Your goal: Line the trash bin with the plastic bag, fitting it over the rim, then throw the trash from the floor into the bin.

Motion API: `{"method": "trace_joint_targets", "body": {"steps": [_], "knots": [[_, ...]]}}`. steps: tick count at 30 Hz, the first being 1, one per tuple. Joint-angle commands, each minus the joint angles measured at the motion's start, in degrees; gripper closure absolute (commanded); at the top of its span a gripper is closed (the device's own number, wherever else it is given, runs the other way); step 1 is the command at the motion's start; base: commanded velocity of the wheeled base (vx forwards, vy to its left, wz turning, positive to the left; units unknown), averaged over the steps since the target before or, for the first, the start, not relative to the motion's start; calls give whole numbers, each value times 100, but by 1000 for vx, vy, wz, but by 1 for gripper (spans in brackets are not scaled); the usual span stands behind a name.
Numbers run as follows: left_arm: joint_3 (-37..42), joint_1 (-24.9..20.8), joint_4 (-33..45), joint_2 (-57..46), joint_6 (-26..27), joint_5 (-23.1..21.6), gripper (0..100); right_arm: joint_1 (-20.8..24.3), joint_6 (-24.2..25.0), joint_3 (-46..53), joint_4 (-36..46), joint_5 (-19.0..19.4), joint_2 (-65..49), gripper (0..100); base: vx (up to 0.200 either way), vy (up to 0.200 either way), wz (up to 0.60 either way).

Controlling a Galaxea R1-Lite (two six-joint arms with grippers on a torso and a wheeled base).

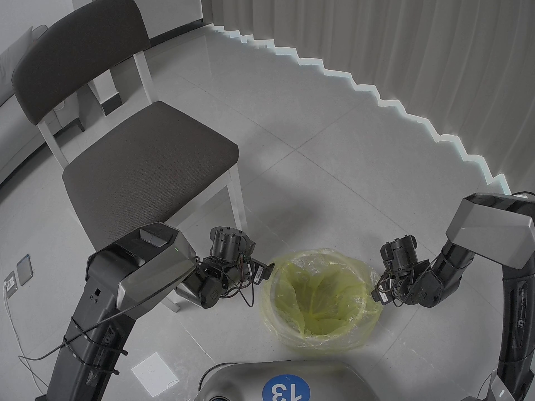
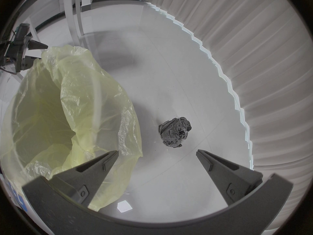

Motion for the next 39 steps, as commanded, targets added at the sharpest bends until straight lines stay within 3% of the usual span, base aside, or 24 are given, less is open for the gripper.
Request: {"method": "trace_joint_targets", "body": {"steps": [1,20,26,36,39], "knots": [[49,-2,-18,-7,-1,4,0,6,-82,-8,-30,-45,214,0,0,0,0],[339,-2,-431,-122,-1,4,0,77,-135,-184,-30,-80,390,0,0,0,0],[769,33,-703,-526,-1,4,0,-2,-302,124,-38,-423,-225,0,0,0,0],[1314,59,-1169,-1194,-18,-5,0,-29,-364,378,-47,-450,-884,0,0,0,0],[2000,-161,-1705,-1545,-18,-58,0,59,-320,739,-74,-441,-1192,0,0,0,0]]}}
